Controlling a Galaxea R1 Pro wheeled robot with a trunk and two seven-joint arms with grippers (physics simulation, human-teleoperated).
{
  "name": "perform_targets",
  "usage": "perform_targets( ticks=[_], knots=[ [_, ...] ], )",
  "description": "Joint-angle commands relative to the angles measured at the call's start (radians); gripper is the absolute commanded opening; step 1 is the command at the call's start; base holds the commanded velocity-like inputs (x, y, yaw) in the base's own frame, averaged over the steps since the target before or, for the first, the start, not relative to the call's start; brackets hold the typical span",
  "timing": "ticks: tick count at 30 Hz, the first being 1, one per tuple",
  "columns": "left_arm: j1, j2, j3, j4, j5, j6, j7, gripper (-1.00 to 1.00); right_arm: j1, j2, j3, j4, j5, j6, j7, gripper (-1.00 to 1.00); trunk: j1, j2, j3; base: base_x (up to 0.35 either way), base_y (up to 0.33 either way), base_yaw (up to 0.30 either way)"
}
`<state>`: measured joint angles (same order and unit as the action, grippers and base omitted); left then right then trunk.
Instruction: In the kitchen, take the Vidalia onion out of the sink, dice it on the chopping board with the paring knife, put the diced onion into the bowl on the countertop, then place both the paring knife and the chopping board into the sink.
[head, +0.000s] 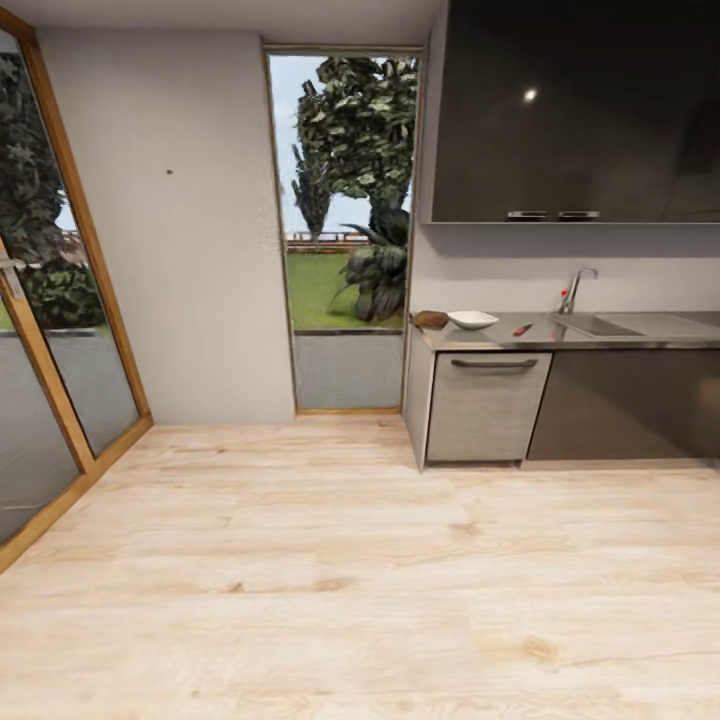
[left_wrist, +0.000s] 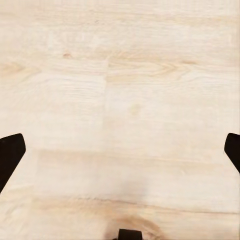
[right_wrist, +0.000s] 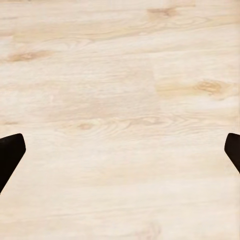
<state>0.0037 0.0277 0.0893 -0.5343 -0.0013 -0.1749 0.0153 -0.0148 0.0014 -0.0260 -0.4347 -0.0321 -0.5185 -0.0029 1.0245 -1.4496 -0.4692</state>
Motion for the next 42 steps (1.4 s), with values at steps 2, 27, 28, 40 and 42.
perform_targets(
  ticks=[2, 27, 28, 40, 42],
  knots=[
    [0.0, 0.0, 0.001, -0.001, 0.0, -0.002, 0.002, 1.0, -0.001, 0.0, 0.0, 0.001, -0.003, -0.003, 0.0, 1.0, 0.0, 0.0, -0.001, 0.261, -0.021, 0.0],
    [0.0, 0.0, 0.0, -0.001, 0.0, -0.002, 0.002, 1.0, -0.001, 0.0, 0.001, 0.001, -0.003, -0.003, 0.0, 1.0, 0.0, 0.0, -0.001, 0.257, -0.095, 0.0],
    [0.001, 0.0, 0.0, -0.001, 0.0, -0.002, 0.002, 1.0, -0.001, 0.0, 0.001, 0.001, -0.003, -0.003, 0.0, 1.0, 0.0, 0.0, -0.001, 0.24, -0.224, 0.0],
    [0.0, 0.0, 0.0, -0.001, 0.0, -0.002, 0.002, 1.0, -0.001, 0.002, 0.001, 0.001, -0.003, -0.003, 0.0, 1.0, 0.0, 0.0, -0.001, 0.239, -0.224, 0.0],
    [0.0, 0.0, 0.0, -0.001, 0.0, -0.002, 0.002, 1.0, -0.001, 0.002, 0.001, 0.001, -0.003, -0.003, 0.0, 1.0, 0.0, 0.0, -0.001, 0.239, -0.225, 0.0]
  ],
)
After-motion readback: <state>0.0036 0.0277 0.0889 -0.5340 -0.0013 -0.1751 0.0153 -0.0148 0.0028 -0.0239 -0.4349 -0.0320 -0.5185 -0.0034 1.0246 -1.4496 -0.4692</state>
